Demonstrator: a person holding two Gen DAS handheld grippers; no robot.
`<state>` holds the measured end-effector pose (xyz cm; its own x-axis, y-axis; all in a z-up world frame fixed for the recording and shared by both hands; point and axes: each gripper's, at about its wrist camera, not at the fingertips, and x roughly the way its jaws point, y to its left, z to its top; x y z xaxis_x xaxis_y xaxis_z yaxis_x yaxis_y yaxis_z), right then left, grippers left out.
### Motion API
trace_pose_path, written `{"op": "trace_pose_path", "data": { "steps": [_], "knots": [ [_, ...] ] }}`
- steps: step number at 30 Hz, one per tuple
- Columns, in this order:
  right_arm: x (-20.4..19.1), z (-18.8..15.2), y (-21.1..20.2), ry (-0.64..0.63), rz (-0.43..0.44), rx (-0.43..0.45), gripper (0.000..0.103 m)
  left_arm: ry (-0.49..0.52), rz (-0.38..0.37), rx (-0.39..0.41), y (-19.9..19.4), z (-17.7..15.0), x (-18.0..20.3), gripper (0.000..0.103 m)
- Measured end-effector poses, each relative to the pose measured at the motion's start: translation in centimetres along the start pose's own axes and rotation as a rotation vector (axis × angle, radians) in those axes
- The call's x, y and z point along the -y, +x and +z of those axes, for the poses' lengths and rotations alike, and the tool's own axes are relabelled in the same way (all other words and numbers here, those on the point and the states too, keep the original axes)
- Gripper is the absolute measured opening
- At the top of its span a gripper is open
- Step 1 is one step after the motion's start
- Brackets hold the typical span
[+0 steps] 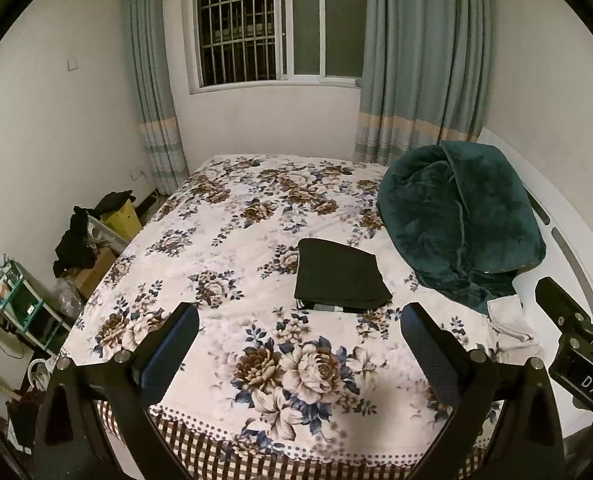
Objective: Fold small clothes
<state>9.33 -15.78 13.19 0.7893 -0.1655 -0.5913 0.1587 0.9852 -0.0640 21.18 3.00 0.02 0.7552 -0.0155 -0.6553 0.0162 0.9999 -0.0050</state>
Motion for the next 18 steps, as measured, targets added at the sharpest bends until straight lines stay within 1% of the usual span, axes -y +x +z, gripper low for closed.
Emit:
{"op": "trace_pose_path", "data": {
  "steps": [7,18],
  "knots": [
    [-0.1,-0.1,-0.1,0.001,-0.002,0.002,0.103,-0.003,0.003,0.014,-1.2,-0.3,-0.3,0.103],
    [-0.2,-0.3,0.0,-0.001,-0.001,0.003,0.103,-0.005,0.006,0.010,-1.2,-0.4,-0.3,0.103]
  ]
}}
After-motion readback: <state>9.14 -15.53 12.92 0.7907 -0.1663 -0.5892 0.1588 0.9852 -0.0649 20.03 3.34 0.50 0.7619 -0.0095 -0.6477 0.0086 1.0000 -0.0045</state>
